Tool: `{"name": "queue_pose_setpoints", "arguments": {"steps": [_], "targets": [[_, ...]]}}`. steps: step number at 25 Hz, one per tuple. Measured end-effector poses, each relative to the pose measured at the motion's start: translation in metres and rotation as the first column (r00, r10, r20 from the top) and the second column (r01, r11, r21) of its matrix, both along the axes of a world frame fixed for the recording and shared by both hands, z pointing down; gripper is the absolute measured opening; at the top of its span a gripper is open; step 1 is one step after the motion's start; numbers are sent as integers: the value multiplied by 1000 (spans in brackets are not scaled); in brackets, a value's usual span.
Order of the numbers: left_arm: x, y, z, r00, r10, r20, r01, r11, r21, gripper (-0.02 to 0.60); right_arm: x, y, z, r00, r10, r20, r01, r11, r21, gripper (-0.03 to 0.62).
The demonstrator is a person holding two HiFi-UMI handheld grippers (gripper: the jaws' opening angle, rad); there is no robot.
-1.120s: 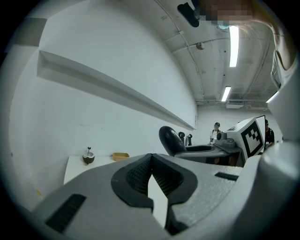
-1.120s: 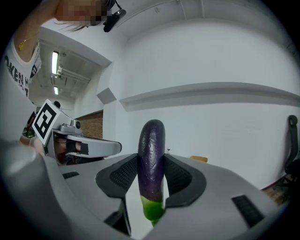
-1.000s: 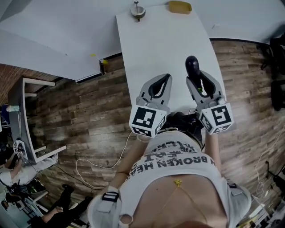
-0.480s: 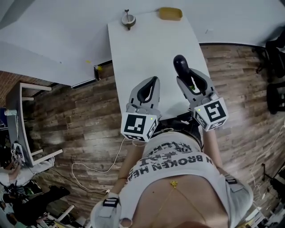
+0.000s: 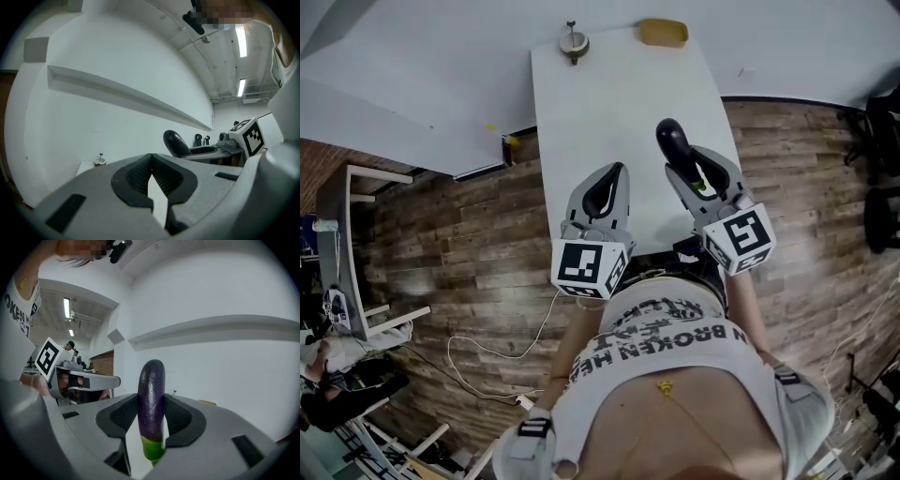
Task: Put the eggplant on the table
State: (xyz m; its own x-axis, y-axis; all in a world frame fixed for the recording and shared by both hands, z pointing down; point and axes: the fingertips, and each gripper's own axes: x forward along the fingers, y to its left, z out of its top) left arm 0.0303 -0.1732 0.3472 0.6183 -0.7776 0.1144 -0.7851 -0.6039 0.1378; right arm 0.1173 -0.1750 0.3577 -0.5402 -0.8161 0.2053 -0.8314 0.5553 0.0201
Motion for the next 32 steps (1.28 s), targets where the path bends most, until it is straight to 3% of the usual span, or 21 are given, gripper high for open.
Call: {"name": "queue_pose_setpoints", "arguments": {"steps": [32], "targets": [[1,20,10,999,-47,-5,46,998,-35,-2,-4,3,19,996,-76,-39,74,997,-38,174]]}}
